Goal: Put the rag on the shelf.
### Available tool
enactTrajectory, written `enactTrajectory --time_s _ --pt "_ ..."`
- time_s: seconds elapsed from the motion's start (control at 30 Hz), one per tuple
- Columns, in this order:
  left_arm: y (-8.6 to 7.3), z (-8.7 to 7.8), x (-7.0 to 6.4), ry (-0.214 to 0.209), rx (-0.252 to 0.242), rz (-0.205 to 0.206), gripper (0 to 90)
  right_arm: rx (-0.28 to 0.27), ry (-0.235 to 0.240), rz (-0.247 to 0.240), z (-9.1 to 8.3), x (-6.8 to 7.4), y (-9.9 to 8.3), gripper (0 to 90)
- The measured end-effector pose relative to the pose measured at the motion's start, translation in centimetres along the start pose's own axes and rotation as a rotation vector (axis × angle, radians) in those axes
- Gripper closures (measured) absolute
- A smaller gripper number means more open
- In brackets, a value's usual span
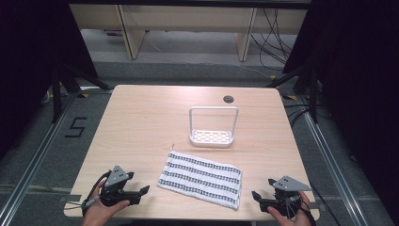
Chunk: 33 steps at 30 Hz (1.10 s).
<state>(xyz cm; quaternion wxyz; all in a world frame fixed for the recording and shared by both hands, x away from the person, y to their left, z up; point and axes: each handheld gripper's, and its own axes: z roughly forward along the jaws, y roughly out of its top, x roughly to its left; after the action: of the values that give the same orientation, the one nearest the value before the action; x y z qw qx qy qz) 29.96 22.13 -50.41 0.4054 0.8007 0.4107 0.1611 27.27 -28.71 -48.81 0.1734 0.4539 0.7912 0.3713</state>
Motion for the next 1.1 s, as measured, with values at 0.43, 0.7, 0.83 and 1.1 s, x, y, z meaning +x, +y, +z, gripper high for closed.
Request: enactTrajectory --time_s 0.43,0.7,0.83,1.1 --pt "0.2 0.1 0.1 -0.012 -0.008 0.003 18.8 -0.009 0.000 -0.032 0.0 0.3 0.1 25.6" --pt "1.2 0.9 0.0 -0.034 -0.003 0.008 18.7 -0.012 0.040 -0.044 -0.4 1.0 0.2 25.5" --pt "2.2 1.4 -0.7 -0.056 -0.003 0.037 18.4 -0.020 0.049 -0.051 -0.7 1.6 0.0 26.2" --pt "4.1 3.1 -2.0 -0.085 0.002 0.080 18.8 -0.022 0.050 -0.062 -0.6 2.8 0.1 27.9"
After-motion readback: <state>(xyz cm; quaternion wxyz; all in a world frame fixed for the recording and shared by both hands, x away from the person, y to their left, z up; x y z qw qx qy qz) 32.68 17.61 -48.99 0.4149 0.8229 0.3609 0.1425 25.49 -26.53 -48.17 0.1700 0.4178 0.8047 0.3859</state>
